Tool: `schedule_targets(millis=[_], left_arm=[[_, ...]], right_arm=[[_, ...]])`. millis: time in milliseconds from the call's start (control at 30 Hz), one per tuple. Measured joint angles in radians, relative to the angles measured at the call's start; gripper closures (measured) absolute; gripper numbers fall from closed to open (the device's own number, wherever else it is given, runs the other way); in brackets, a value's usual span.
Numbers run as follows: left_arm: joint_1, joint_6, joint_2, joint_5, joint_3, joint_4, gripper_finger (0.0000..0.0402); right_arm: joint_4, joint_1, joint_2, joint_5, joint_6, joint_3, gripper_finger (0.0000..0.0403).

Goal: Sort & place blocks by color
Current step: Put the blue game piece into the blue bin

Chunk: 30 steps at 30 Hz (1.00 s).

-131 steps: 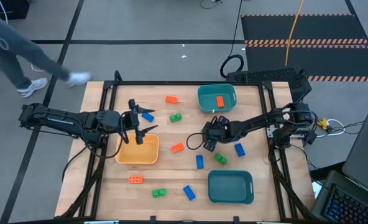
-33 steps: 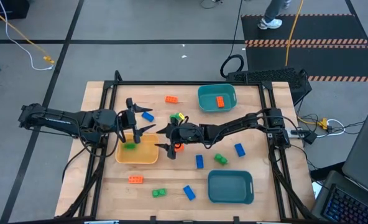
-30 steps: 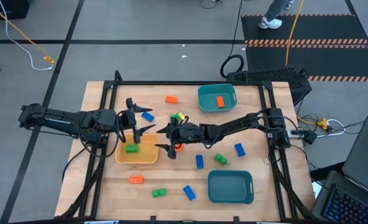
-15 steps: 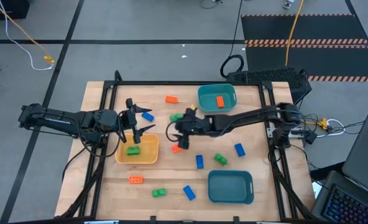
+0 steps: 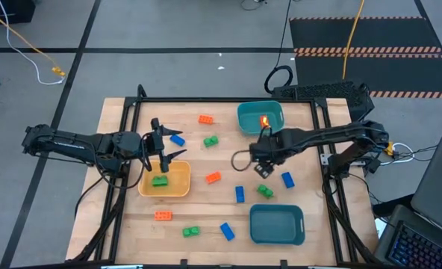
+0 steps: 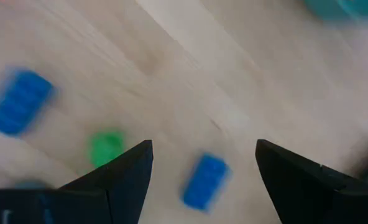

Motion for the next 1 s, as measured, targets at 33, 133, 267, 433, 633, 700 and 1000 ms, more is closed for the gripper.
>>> schedule_targets(millis=[33, 133, 267, 433, 633, 700, 1000], left_arm=[[0.000, 0.000, 0.000, 0.000, 0.000, 0.000, 0.0094], [0.000, -0.001, 0.000, 0.000, 0.000, 0.000, 0.0094], [0.000, -0.001, 0.000, 0.000, 0.000, -0.002, 0.0094], [0.000, 0.000, 0.000, 0.000, 0.000, -0.007, 0.0094], [0.000, 0.004, 0.000, 0.000, 0.000, -0.011, 0.0094], [0.000, 0.004, 0.000, 0.000, 0.000, -0.011, 0.0094], [0.000, 0.002, 0.000, 0.000, 0.000, -0.015, 0.0094]], right_arm=[[-0.037, 0.011, 0.001, 0.000, 0.025, -0.005, 0.0127], [-0.046, 0.035, 0.000, -0.034, 0.071, -0.035, 0.0127], [-0.032, 0.057, 0.001, -0.103, 0.103, -0.097, 0.0127], [-0.018, 0.080, 0.002, -0.163, 0.145, -0.194, 0.0127], [0.094, 0.091, 0.001, -0.203, 0.169, -0.289, 0.0127], [0.149, 0.093, 0.001, -0.213, 0.169, -0.321, 0.0127], [0.239, 0.084, 0.001, -0.209, 0.161, -0.448, 0.0127]])
